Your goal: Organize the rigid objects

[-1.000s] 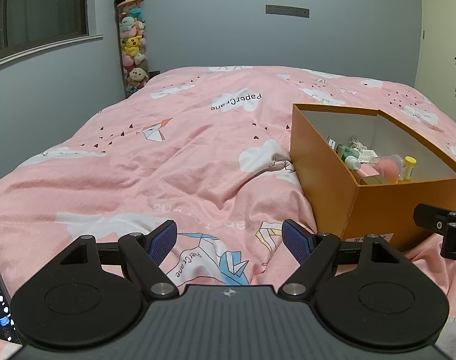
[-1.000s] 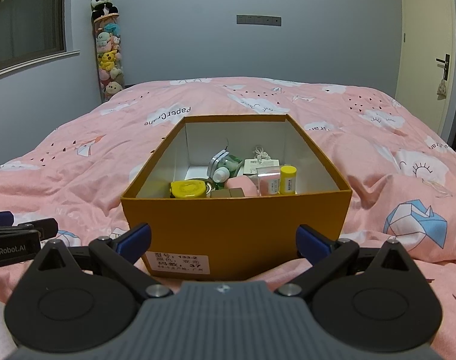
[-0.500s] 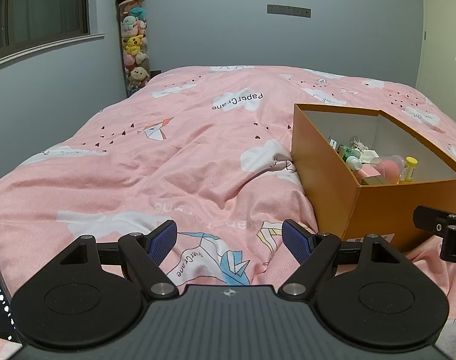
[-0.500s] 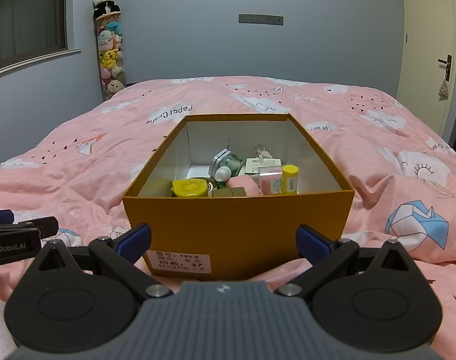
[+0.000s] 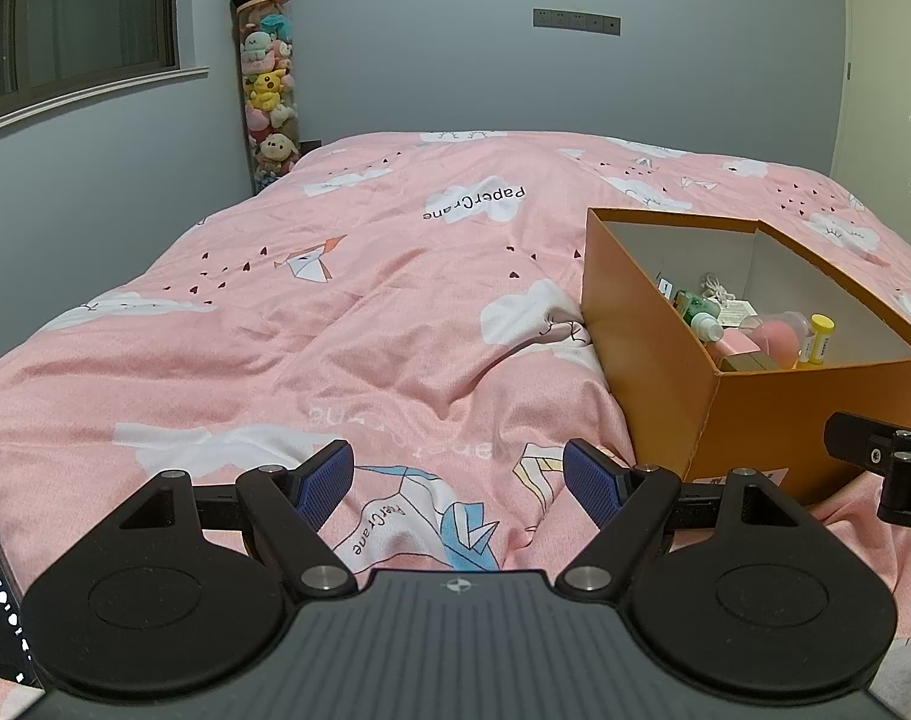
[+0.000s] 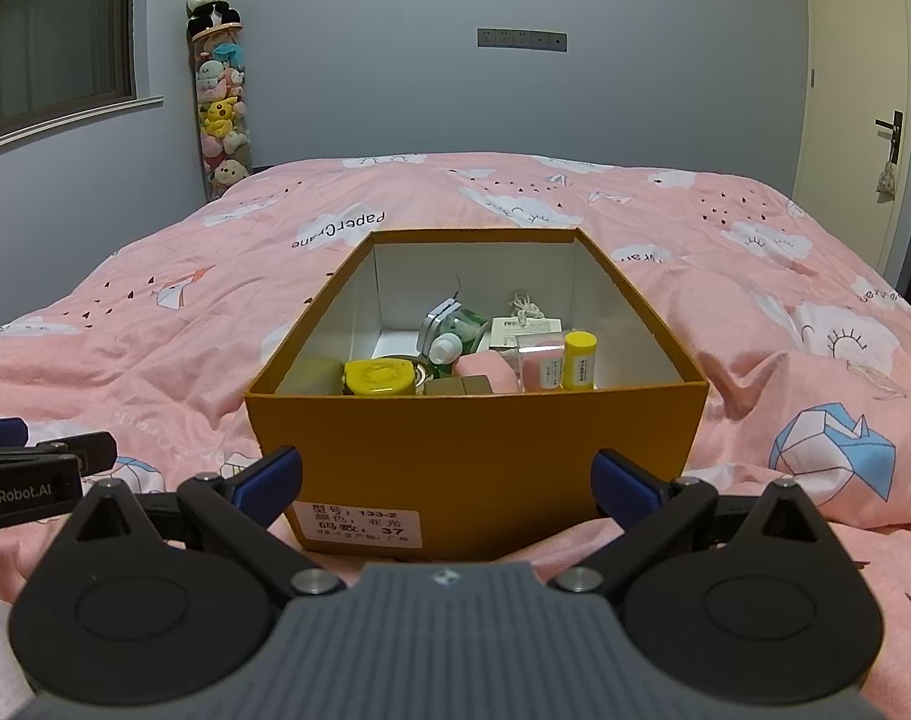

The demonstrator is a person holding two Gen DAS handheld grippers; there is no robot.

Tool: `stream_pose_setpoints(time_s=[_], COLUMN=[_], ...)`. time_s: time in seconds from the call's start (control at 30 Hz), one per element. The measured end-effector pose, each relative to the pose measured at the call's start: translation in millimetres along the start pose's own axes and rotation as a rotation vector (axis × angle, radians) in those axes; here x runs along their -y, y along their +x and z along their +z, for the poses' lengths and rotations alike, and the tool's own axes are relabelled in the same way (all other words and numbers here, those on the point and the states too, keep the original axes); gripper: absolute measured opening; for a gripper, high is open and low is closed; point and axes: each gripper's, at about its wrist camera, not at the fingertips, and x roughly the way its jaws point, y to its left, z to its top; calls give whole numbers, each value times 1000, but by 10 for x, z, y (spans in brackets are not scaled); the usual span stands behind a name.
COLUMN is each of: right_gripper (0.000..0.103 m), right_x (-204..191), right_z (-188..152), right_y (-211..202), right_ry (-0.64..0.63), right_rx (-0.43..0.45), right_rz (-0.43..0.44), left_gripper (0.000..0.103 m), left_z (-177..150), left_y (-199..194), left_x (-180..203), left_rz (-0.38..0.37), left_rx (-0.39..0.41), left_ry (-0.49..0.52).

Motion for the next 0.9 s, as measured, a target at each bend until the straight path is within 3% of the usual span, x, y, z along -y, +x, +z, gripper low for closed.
stream_pose_setpoints(time_s=[0.9], right_gripper=[100], right_x=[42], right_z=[20], right_y=[28], right_ry=[-8], right_rx=[-8], right_rz=[7], left_gripper=[93], left_z=[-2], left_y=[2], left_x=[4], left_rz=[-4], left_rx=[-1], left_ry=[-2])
